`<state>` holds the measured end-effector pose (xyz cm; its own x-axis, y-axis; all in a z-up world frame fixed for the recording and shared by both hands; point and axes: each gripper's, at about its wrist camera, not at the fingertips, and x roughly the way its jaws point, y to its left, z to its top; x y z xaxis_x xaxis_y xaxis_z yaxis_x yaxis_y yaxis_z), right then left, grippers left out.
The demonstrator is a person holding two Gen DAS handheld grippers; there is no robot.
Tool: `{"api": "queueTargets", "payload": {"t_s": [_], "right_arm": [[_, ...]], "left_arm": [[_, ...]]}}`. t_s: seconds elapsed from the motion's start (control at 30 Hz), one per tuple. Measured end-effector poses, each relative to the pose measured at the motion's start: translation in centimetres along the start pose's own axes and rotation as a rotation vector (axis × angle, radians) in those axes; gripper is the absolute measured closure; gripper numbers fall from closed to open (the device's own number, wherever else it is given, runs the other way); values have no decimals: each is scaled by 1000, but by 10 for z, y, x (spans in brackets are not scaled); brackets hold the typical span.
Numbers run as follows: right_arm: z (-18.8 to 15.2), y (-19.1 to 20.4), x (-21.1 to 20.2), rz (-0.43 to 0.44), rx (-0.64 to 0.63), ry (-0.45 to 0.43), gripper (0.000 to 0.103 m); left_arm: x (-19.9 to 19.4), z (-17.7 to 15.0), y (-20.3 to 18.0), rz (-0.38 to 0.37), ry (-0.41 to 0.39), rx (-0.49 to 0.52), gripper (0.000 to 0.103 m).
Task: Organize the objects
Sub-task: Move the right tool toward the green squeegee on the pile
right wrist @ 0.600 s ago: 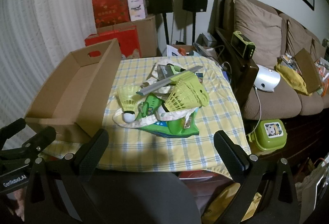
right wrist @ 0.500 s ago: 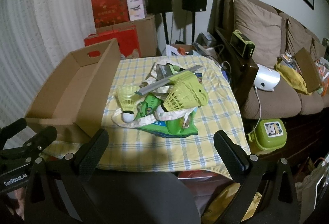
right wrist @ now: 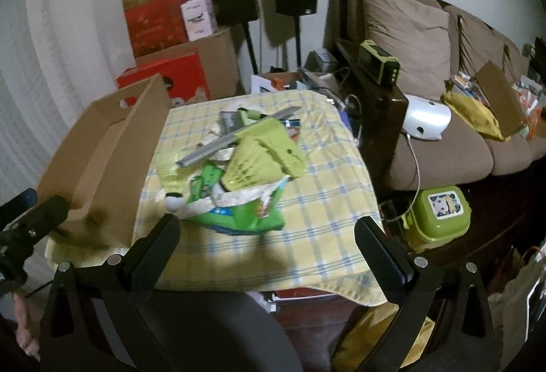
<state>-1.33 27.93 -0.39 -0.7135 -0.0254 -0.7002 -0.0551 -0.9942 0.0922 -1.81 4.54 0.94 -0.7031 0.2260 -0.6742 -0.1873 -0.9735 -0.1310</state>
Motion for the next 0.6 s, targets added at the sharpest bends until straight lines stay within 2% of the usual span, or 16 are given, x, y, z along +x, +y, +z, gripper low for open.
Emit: {"api": "queueTargets", "payload": {"t_s": [0.3, 0.4, 0.6], "right_arm": [[9, -46, 12, -38, 67, -7, 0], [14, -57, 20, -54, 59, -3, 0], [28, -72, 40, -33, 26, -10, 1]], "left_arm": [[31, 20, -5, -120, 76, -51, 0], [46, 30, -9, -176, 125, -65, 5], [66, 46, -21, -196, 147, -51, 5]]}}
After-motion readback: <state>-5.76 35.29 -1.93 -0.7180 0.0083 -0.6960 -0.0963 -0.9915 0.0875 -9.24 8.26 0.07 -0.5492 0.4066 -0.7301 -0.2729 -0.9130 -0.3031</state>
